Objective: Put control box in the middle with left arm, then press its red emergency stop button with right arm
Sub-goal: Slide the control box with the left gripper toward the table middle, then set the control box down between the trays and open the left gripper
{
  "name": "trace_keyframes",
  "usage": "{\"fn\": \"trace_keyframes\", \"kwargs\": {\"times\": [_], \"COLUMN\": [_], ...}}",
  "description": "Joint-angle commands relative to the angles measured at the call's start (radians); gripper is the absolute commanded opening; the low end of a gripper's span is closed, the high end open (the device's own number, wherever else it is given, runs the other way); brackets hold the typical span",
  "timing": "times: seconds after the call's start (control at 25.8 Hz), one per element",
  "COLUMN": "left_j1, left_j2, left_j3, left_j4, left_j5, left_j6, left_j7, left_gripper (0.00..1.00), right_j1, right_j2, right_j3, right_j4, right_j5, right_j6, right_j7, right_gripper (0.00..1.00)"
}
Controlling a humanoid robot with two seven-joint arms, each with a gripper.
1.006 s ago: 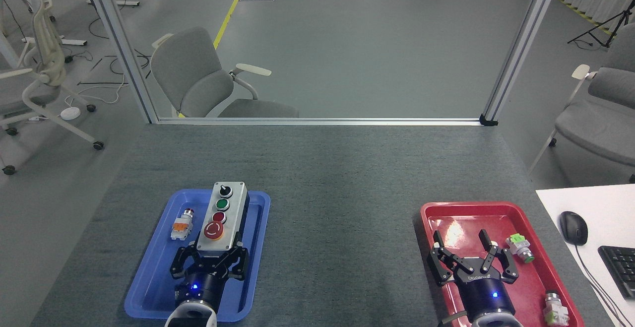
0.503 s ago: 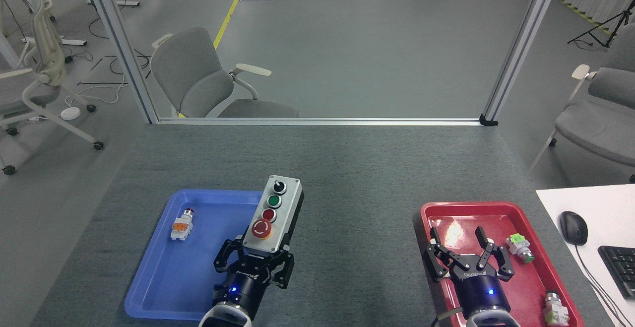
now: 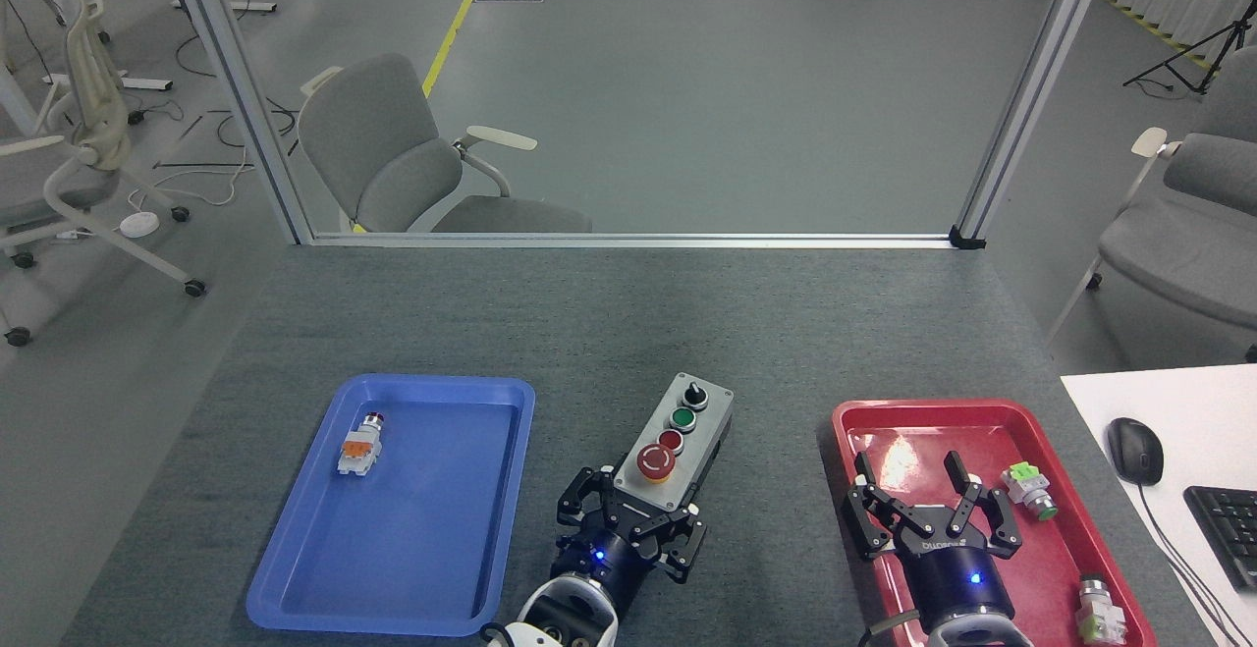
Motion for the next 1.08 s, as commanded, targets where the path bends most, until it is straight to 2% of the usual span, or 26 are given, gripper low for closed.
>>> {"fn": "trace_keyframes", "kwargs": {"times": [0.0,0.23,0.54,0.74,0.85,1.05], "left_j1": [-0.033,-0.054,-0.056,-0.056,-0.056,-0.056], "left_j2": [-0.005,-0.005,-0.004,-0.005,-0.005,-0.005], "left_j3": [-0.105,-0.112,-0.114,-0.115,-0.125,-0.161], "left_j4": [0.067,0.127,0.144,0.144,0.135,0.132], "left_j5": [0.004,0.013,0.015,0.019,0.027,0.027], "left_j6": [0.052,0.055,0.055,0.055,0.055,0.061], "left_j7": [0.002,0.006,0.003,0.003,0.003,0.003], "left_gripper": [0.0,0.0,0.0,0.2,0.38,0.5], "right_j1": [-0.001,0.005,0.003,0.005,0.007,0.008], "right_j2": [-0.003,-0.006,-0.003,-0.003,-0.003,-0.003], "right_j3": [0.0,0.003,0.003,0.005,0.005,0.005], "right_j4": [0.0,0.003,0.003,0.003,0.003,0.005], "right_j5": [-0.004,-0.005,-0.005,-0.005,-0.004,-0.004], "right_j6": [0.004,0.012,0.012,0.01,0.009,0.004], "right_j7": [0.001,0.001,0.001,0.001,0.001,0.001], "right_gripper": [0.99,0.99,0.99,0.99,0.99,0.99]}}
